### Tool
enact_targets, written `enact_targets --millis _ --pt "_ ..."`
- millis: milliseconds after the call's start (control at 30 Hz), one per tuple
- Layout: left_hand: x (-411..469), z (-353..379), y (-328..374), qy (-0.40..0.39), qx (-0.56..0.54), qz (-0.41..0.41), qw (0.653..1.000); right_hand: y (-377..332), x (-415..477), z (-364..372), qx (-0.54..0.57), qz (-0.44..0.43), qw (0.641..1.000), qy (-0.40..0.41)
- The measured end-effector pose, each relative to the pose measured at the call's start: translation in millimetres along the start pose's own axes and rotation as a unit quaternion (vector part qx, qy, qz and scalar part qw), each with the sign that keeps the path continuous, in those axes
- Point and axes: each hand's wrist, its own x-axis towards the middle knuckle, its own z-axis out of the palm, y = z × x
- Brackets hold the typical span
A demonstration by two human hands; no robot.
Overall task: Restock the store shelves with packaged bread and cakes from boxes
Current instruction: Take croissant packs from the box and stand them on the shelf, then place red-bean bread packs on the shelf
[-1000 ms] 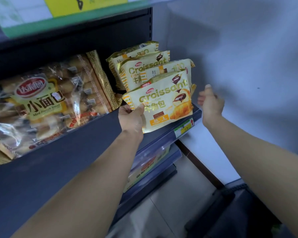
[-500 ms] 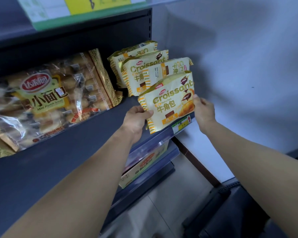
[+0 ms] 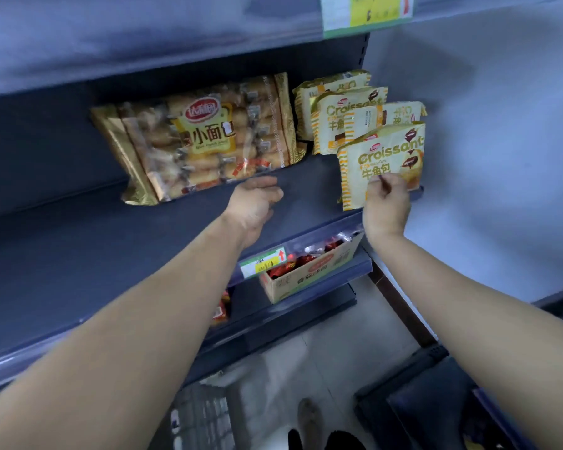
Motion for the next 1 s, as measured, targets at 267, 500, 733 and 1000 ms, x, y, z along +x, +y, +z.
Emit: enact_targets --millis 267,500,733,1000 --pt "-134.9 -145.0 -40.9 0.070 -0.021 -0.005 0.997 -50.1 -191.8 52.0 -0.010 -0.084 0.951 -0.296" --pt "-276.0 -290.3 -149.2 0.196 -0.042 -0.133 0.971 -40.6 -367.3 83.8 -0.083 -0.108 0.811 -0.568" --pt "-341.8 -330.2 -225.2 0.268 0.005 -0.247 0.931 -6.7 -459.7 109.3 -0.198 -0.023 0.728 -0.657" --pt "-354.0 -335.4 -285.5 0.248 0.067 -0.343 0.904 27.2 -490.9 125.7 -0.269 0.058 0.656 -0.703"
